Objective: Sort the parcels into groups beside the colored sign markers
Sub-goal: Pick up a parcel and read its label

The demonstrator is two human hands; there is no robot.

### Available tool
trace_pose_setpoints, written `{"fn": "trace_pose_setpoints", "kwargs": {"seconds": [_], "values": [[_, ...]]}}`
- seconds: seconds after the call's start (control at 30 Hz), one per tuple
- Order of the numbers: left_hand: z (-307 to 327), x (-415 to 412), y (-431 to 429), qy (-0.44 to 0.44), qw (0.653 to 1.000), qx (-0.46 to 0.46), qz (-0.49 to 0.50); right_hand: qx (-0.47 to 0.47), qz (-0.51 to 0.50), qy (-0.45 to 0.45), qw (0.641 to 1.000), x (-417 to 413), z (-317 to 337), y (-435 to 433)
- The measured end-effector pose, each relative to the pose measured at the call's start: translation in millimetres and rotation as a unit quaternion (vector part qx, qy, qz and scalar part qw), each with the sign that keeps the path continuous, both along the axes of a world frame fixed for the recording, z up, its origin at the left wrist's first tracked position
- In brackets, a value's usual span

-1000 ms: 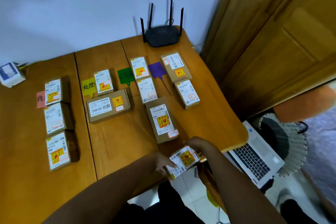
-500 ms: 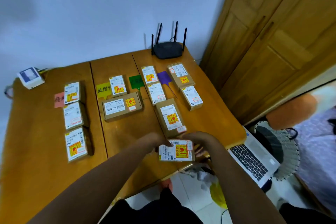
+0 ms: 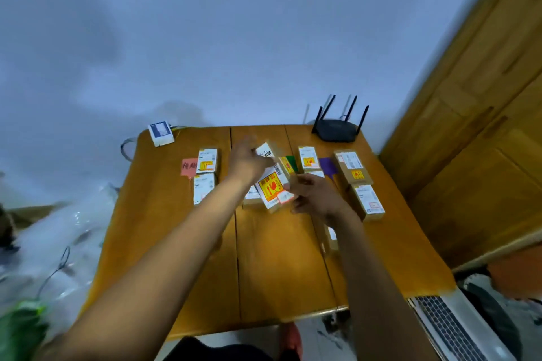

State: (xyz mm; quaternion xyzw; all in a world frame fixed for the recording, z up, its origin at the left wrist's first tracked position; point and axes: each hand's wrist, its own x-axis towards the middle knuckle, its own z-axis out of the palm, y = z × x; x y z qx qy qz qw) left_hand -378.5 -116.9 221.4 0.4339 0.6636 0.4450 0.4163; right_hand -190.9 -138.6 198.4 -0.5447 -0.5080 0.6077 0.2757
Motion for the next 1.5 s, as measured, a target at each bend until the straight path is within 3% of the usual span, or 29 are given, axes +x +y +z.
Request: {"fn": "trace_pose_setpoints", "kwargs": {"seconds": [0.13,0.23,0.33,0.53,0.7,0.8,1.0,1.23,1.5], "values": [[25,-46,-20,-0.053,0.996,0.019,0.075,0.013,-0.013,0.147,0.989,-45,21,-8],[37,-68,-42,-0.132,0.989,0.052,0.028,0.04,0.011,0.204,0.978,-74,33,-17],[51,-81,-63,-0.142,0.985,0.098,0.016,0.063,0.025,0.249,0.966,-92,39,-27],[53,-103,-86,-0.186,0.968,0.167,-0.01,0.095,0.062,0.28,0.953,-110,44,-39],[37,-107,-83,-0.189,0.968,0.166,-0.022,0.085,0.054,0.279,0.955,-112,36,-43],[16,-106,-73,-0.185,0.973,0.127,-0.048,0.039,0.002,0.272,0.961,-107,19,-41],[-74,-77,-52,-0.132,0.986,-0.05,-0.085,-0.103,-0.064,0.182,0.976,-82,-48,-27],[-183,-38,-34,-0.098,0.962,-0.249,-0.055,-0.272,-0.037,0.035,0.961,-46,-131,-2],[-218,19,-11,-0.116,0.919,-0.369,-0.074,-0.366,-0.034,-0.021,0.93,-2,-208,34]]}}
